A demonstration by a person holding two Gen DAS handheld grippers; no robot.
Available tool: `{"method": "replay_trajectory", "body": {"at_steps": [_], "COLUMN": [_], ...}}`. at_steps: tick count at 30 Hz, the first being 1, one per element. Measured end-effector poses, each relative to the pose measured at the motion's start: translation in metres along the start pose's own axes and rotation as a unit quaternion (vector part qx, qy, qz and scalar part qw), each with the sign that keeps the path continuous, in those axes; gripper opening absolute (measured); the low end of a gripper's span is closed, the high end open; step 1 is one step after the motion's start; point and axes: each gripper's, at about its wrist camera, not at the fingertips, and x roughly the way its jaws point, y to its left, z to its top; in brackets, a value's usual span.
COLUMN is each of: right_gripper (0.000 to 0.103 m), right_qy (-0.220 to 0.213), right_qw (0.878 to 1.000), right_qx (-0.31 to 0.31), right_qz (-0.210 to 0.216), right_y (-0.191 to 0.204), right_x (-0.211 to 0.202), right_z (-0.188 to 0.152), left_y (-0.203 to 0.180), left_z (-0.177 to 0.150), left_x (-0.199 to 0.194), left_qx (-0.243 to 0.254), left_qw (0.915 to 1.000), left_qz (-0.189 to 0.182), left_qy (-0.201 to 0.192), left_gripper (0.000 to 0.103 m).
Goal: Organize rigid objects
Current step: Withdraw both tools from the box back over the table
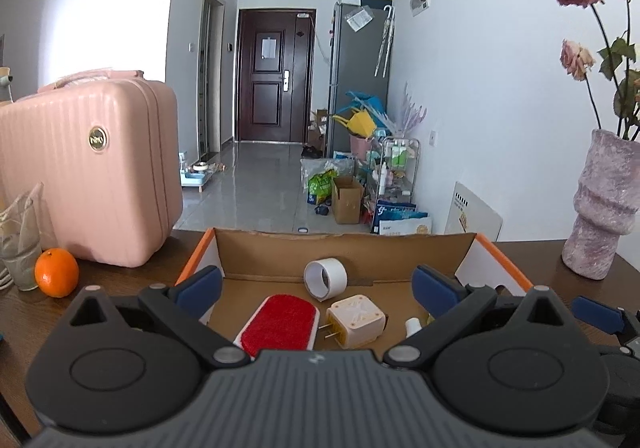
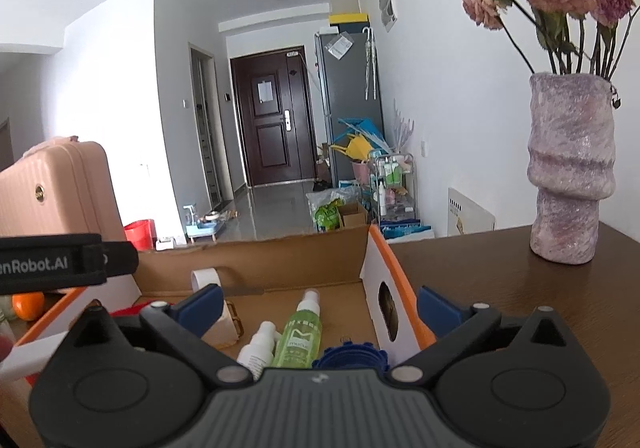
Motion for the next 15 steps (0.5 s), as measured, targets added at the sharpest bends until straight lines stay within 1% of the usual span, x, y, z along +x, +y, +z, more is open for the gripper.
{"method": "replay_trajectory", "body": {"at_steps": [9, 15], "right_gripper": [0.103, 0.103], "right_qy": [-0.01, -0.01], "right_qw": [1.0, 1.0], "right_qx": [-0.011, -0.02], "right_qz": [-0.006, -0.018], "right_y": [-0.002, -0.006], "right_x": [-0.016, -0.031], "right_z": [0.0, -0.004], "left_y": [0.006, 0.008], "left_z": [-0.004, -0.011], "left_x": [-0.022, -0.039], "left_qx": [0.003, 0.008], "left_qw": [0.9998, 0.9994], "left_qz": [0.004, 0.017], "left_qy": [-0.019, -0.03], "left_gripper": [0.103, 0.103]}}
